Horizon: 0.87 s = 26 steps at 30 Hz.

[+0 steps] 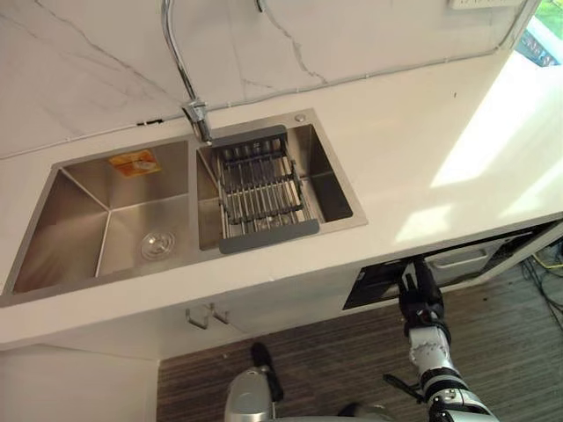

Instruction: Walk over to the sink, pick up the cup, carry it to the dishwasher, place the cup inside the dishwasher, then close the dishwasher door

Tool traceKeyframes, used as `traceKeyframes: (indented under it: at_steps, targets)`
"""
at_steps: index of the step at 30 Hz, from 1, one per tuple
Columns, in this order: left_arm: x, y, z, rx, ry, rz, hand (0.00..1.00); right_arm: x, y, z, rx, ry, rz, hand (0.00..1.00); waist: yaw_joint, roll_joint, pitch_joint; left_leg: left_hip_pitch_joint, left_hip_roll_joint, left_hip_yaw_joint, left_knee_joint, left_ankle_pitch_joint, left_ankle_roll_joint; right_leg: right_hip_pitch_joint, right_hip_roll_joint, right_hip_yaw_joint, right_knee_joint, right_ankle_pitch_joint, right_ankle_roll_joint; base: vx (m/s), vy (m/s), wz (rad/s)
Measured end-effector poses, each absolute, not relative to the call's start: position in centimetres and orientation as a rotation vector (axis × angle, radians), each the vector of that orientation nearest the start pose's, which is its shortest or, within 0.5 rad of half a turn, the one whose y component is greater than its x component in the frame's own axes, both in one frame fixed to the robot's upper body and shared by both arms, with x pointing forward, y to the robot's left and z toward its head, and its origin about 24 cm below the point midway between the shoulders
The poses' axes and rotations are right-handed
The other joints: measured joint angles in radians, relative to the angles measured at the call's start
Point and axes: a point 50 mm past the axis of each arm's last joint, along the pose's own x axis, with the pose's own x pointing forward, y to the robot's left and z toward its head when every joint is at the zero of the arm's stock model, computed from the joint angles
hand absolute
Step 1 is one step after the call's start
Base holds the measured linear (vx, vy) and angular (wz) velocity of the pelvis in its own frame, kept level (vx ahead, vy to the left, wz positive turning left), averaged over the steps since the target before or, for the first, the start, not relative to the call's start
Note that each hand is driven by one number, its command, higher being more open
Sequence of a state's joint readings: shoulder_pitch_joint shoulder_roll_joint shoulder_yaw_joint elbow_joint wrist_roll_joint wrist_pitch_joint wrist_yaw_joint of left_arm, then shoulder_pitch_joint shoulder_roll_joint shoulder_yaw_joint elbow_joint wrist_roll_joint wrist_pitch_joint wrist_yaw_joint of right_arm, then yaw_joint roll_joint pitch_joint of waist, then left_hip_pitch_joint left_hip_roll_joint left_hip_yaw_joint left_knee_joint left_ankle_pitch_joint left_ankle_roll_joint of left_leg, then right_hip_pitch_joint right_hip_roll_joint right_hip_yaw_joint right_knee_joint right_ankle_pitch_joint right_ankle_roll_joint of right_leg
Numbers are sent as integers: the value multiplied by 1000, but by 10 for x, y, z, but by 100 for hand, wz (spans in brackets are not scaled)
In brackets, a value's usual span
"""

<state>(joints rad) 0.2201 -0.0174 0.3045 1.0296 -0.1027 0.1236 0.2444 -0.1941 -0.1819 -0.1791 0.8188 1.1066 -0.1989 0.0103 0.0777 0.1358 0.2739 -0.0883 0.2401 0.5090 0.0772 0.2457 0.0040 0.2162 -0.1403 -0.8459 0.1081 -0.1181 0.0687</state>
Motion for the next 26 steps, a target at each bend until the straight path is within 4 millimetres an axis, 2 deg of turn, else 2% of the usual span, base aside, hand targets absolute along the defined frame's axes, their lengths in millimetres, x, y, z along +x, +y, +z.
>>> traceKeyframes:
  at_steps: [1, 4, 6, 7, 8, 9, 10, 12, 14, 15, 17, 18, 19, 20, 21, 22, 23, 24, 25, 26]
  targets:
    - [18, 190, -173, -135, 1378, 600, 100, 238, -249, -64, 873, 251, -567, 100, -1, 0, 0, 1, -1, 1, 0, 0, 0, 0, -2, 1, 0, 0, 0, 18, 37, -3]
    - [17, 190, -173, -129, 1376, 592, 100, 223, -245, -72, 509, 401, -389, 100, -5, -4, -8, -2, -11, 15, 2, 0, 0, -1, -11, -4, -1, 1, 10, 42, 36, 5]
    - [20, 190, -172, -81, 1340, 533, 100, 190, -232, -104, 262, 643, -350, 100, 2, -5, -36, -7, -26, 27, -3, 1, 0, -2, -21, -9, -9, 3, 22, 83, 37, 8]
    - [20, 190, -172, -73, 1327, 514, 100, 180, -228, -114, 241, 707, -366, 100, 3, -8, -40, -7, -31, 27, -8, 1, 0, -1, -24, -11, -11, 4, 28, 83, 30, 10]
    - [21, 189, -172, -60, 1313, 480, 100, 157, -222, -131, 214, 825, -408, 100, 3, -8, -46, -1, -44, 29, -24, 0, -1, 2, -32, -15, -14, 9, 43, 113, 54, 6]
    - [21, 188, -172, -59, 1308, 459, 100, 131, -223, -144, 174, 923, -461, 100, -1, -5, -49, 15, -61, 36, -54, 0, -1, 6, -39, -15, -17, 13, 51, 138, 71, 5]
    - [20, 187, -172, -62, 1310, 458, 100, 120, -225, -149, 151, 960, -489, 100, -5, -6, -49, 24, -70, 41, -72, 0, -2, 9, -44, -17, -18, 18, 51, 141, 98, 0]
    - [16, 189, -173, -70, 1318, 458, 100, 94, -246, -150, 107, 986, -634, 100, -14, -14, -53, 38, -94, 54, -114, -4, -5, 12, -54, -21, -20, 26, 65, 108, 88, 5]
    - [9, 198, -173, -77, 1339, 488, 100, 62, -263, -150, 53, 1015, -792, 100, -18, -58, -72, 51, -124, 55, -146, -16, -13, 11, -78, -23, -14, 25, 82, 124, 84, 4]
    - [8, 201, -172, -80, 1346, 499, 100, 54, -266, -150, 38, 1021, -822, 100, -18, -70, -78, 55, -131, 54, -149, -25, -12, 11, -89, -23, -2, 19, 90, 124, 85, 5]
    - [-2, 212, -172, -103, 1390, 535, 100, 29, -273, -149, -29, 1057, -881, 100, -26, -121, -108, 71, -176, 46, -161, -84, 4, 1, -174, -33, 135, -46, 126, 153, 114, 24]
    - [-4, 215, -172, -114, 1398, 545, 100, 23, -272, -149, -37, 1071, -885, 100, -29, -134, -116, 73, -189, 38, -163, -96, 9, -5, -206, -30, 188, -57, 132, 134, 95, 62]
    - [-6, 215, -172, -116, 1425, 536, 100, 16, -272, -150, -54, 1091, -884, 100, -47, -140, -121, 79, -206, 2, -167, -104, 16, -33, -264, 13, 331, -48, 121, 126, 106, 77]
    - [-7, 217, -172, -113, 1440, 533, 100, 13, -270, -151, -50, 1101, -885, 100, -51, -143, -120, 83, -216, -26, -167, -105, 19, -78, -303, 87, 453, -22, 81, 167, 146, 107]
    - [-8, 217, -172, -118, 1453, 528, 100, 12, -261, -154, -20, 1124, -881, 100, -53, -145, -120, 92, -224, -67, -165, -117, 35, -135, -320, 203, 575, 53, 23, 182, 139, 90]
    - [-7, 218, -172, -122, 1452, 522, 100, 11, -255, -156, -5, 1134, -874, 100, -57, -144, -120, 99, -222, -94, -166, -120, 39, -159, -321, 261, 622, 107, 40, 191, 75, 106]
    - [-8, 217, -172, -141, 1458, 525, 100, 13, -243, -159, 36, 1142, -855, 100, -67, -134, -115, 110, -221, -142, -161, -128, 51, -191, -306, 342, 684, 73, 75, 203, 16, 106]
    - [-8, 219, -172, -161, 1463, 541, 100, 25, -233, -162, 82, 1126, -822, 100, -69, -144, -108, 116, -218, -183, -154, -135, 59, -228, -269, 387, 667, -42, 91, 158, 3, 92]
    - [-8, 220, -172, -165, 1465, 544, 100, 28, -233, -162, 88, 1122, -813, 100, -69, -145, -108, 116, -218, -190, -154, -136, 59, -237, -261, 395, 655, -58, 92, 122, -7, 75]
    - [-7, 222, -171, -176, 1472, 532, 100, 37, -232, -161, 106, 1101, -784, 100, -69, -143, -105, 115, -218, -212, -155, -137, 58, -271, -229, 423, 596, -91, 106, 38, -1, 34]
